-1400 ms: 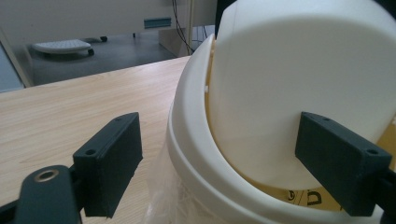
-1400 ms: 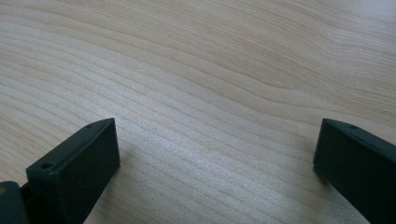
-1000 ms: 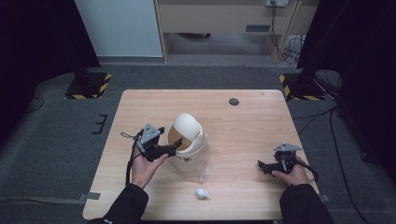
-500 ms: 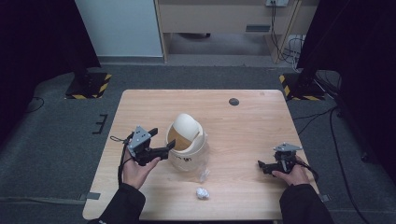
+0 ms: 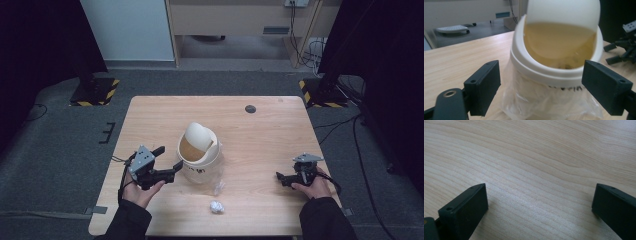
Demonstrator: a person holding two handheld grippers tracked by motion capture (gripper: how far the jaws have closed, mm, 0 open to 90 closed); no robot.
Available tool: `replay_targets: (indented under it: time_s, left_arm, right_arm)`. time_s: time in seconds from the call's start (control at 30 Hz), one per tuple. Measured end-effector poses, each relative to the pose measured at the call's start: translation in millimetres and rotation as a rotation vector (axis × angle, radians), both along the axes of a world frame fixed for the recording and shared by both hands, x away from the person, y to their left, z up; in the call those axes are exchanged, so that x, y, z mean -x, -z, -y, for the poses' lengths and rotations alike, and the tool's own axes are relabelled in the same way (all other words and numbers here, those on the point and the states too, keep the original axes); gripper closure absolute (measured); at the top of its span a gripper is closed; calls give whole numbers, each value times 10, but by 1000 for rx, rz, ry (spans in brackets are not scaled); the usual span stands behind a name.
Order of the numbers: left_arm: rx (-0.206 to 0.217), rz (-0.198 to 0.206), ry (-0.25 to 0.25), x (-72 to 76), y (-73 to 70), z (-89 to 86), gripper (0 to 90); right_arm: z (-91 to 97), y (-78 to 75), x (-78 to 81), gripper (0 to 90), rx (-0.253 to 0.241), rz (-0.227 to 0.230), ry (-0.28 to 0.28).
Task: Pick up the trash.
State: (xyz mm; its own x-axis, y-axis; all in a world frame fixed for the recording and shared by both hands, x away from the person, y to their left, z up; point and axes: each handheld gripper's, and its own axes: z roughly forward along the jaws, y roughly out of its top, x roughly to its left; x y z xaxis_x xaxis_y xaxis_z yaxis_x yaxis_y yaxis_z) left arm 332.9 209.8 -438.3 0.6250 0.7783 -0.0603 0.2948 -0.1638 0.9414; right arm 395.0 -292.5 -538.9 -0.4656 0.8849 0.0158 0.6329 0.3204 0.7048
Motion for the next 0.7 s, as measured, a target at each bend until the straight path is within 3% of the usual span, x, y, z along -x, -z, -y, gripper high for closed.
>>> replay_targets:
  time_s: [0.33,0.4,0.7]
  left_arm:
    - [-55,-38,65,240,173,96,153]
    - [-76,-46,95,246,203,157,154]
    - [-94,-74,149,259,277,318,162]
  right_arm:
    - [0,0,0,7,0,0,0]
    - [-1,0,1,7,1,0,0]
    - [0,1,-1,7,3,2,-2]
